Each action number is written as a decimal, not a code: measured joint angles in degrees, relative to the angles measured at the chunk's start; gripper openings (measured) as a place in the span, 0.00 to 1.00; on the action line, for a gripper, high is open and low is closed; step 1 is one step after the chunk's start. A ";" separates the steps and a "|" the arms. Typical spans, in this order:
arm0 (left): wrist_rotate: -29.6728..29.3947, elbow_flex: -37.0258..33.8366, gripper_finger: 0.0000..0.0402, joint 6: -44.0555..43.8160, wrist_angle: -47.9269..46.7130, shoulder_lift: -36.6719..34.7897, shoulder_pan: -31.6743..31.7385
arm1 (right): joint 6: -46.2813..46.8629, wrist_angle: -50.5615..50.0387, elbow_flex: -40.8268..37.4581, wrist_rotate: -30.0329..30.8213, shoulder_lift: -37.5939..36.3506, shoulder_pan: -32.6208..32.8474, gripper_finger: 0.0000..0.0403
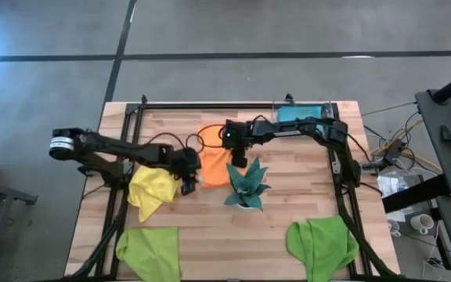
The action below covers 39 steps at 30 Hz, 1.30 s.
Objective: Fold microfiber towels
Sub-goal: Fold the orange microfiber cloth
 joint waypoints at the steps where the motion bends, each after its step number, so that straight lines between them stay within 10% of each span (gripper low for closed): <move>1: -4.37 0.48 0.39 -0.12 -0.38 -1.00 0.35 | 0.00 0.02 0.02 -0.35 -1.45 0.19 0.32; 7: -20.42 2.04 0.39 -11.52 1.95 -5.81 10.09 | 2.55 0.50 -0.85 -1.56 -5.80 2.84 0.32; 14: -12.87 1.66 0.39 -20.26 8.13 0.62 20.24 | 8.12 1.23 -4.24 -1.52 -9.44 7.47 0.32; 39: -3.81 6.31 0.39 -35.06 11.90 14.71 19.88 | 10.50 2.38 -10.95 -1.10 -16.78 8.15 0.32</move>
